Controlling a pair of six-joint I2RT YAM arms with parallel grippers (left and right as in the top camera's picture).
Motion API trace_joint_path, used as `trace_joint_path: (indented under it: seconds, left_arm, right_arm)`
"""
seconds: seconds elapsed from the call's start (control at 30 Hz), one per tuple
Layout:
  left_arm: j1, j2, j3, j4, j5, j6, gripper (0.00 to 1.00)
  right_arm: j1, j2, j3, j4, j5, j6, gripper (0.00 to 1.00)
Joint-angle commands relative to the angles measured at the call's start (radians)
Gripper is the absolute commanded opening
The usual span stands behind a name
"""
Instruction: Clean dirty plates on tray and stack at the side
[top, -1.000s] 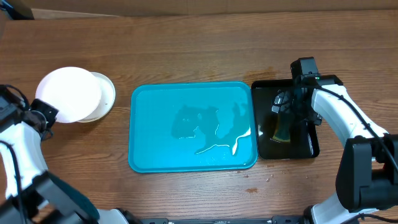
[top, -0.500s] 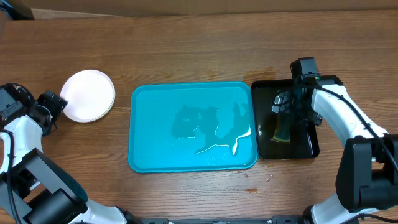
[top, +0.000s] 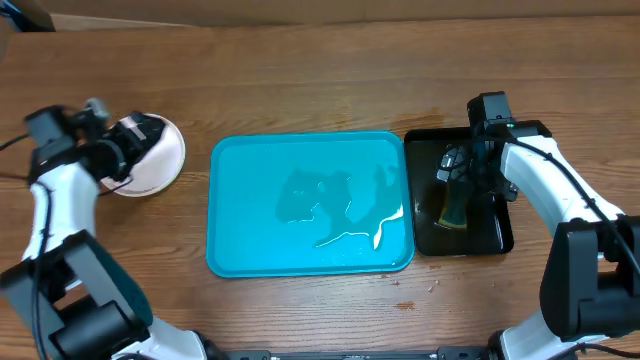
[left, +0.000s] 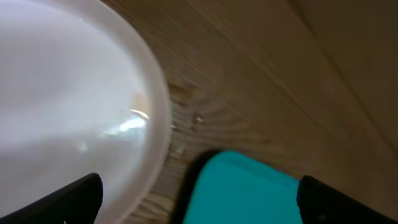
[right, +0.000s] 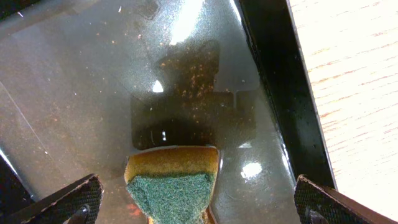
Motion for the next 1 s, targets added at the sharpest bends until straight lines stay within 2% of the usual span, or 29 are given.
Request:
trace_joint_path:
  seconds: [0.0,0.2,0.37,0.8,0.97]
  left_arm:
    - [-0.092,-0.012,0.019,-0.015,-0.046,0.063,1.00]
    - [-0.212,-0.012,0.019,-0.015,-0.140,0.063,1.00]
    - [-0.259,-0.012,0.019,-0.015,-0.154,0.063,1.00]
    - [-0.269,-0.012,0.019,-0.015,-0.154,0.063,1.00]
    - [-0.269,-0.012,0.019,-0.015,-0.154,0.063,1.00]
  right_arm:
    - [-0.003,-0.002,0.013,0.002,0.003,0.001,1.00]
    - [-0.003,-0.007,0.013,0.002,0.002,0.001,1.00]
    - [0.009,-0.151,0.013,0.002,0.003,0.001,1.00]
    - [0.011,-0.904,0.013,0.002,0.003,0.001,1.00]
    - [0.013,-1.196,0.013,0.004,0.242,0.001,1.00]
